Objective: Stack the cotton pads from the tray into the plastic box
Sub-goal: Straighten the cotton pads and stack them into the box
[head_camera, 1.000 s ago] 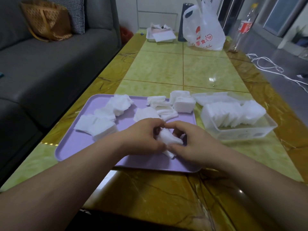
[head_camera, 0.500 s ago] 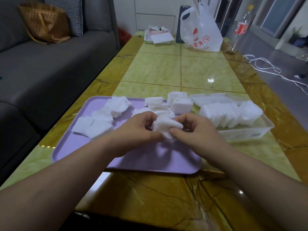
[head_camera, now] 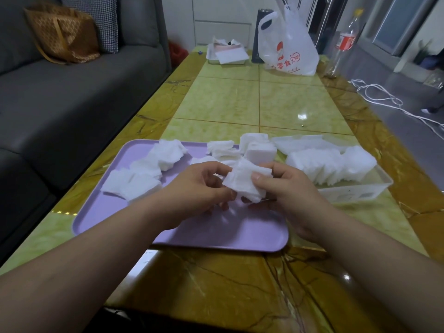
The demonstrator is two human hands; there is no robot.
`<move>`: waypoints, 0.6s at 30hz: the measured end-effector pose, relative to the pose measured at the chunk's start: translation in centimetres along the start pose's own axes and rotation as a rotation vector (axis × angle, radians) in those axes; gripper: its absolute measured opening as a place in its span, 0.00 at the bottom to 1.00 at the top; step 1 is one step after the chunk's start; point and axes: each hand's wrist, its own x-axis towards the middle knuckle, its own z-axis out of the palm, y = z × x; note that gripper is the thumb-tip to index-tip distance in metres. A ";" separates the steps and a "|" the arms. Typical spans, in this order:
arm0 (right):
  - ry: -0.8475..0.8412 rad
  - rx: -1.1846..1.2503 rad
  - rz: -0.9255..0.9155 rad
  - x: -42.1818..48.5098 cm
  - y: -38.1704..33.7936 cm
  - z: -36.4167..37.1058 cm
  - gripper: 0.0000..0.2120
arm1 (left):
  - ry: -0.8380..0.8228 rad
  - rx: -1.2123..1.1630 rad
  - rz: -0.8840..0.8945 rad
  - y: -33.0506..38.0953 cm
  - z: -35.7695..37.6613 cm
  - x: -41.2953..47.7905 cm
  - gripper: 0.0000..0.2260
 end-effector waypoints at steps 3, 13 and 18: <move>0.004 0.071 0.036 0.0 -0.3 -0.2 0.12 | 0.035 -0.064 -0.028 0.1 0.0 0.0 0.17; -0.020 -0.011 -0.009 0.1 0.3 -0.6 0.17 | -0.011 -0.351 -0.052 0.7 -0.2 0.2 0.18; -0.013 -0.073 -0.029 0.2 0.5 -0.5 0.15 | 0.006 -0.355 -0.054 0.6 0.0 0.1 0.15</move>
